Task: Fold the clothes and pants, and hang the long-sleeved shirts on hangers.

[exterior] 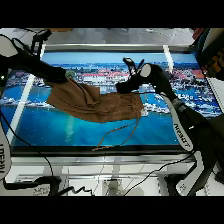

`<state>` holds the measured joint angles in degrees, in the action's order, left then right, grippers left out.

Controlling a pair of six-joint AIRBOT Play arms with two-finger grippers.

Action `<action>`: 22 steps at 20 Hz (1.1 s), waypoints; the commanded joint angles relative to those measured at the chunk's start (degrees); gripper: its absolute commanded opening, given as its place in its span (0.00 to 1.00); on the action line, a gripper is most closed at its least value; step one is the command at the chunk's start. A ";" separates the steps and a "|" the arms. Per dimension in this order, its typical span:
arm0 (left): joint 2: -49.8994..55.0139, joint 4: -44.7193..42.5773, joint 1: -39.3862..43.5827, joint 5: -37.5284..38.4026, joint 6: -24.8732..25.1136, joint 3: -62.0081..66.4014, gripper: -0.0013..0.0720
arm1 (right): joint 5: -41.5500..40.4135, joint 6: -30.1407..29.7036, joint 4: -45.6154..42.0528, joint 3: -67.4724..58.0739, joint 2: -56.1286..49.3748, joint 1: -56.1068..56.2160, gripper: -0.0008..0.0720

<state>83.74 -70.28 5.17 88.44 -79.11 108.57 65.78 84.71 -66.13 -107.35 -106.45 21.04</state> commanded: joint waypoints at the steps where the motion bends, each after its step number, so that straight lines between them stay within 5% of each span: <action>1: -0.59 -1.33 0.83 1.05 -0.26 0.63 0.03 | -6.43 -0.20 -0.17 0.04 -0.04 5.16 0.05; 10: -0.59 -1.57 0.68 1.92 -0.42 0.63 0.03 | -8.79 1.81 0.81 0.87 -8.07 12.07 0.05; 22: -2.73 -5.09 -0.70 -2.89 -1.73 1.09 0.03 | -17.07 3.30 16.31 0.33 -14.38 17.84 0.05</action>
<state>81.21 -75.00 5.21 88.68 -80.23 109.58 51.68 87.53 -52.07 -106.65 -120.36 37.58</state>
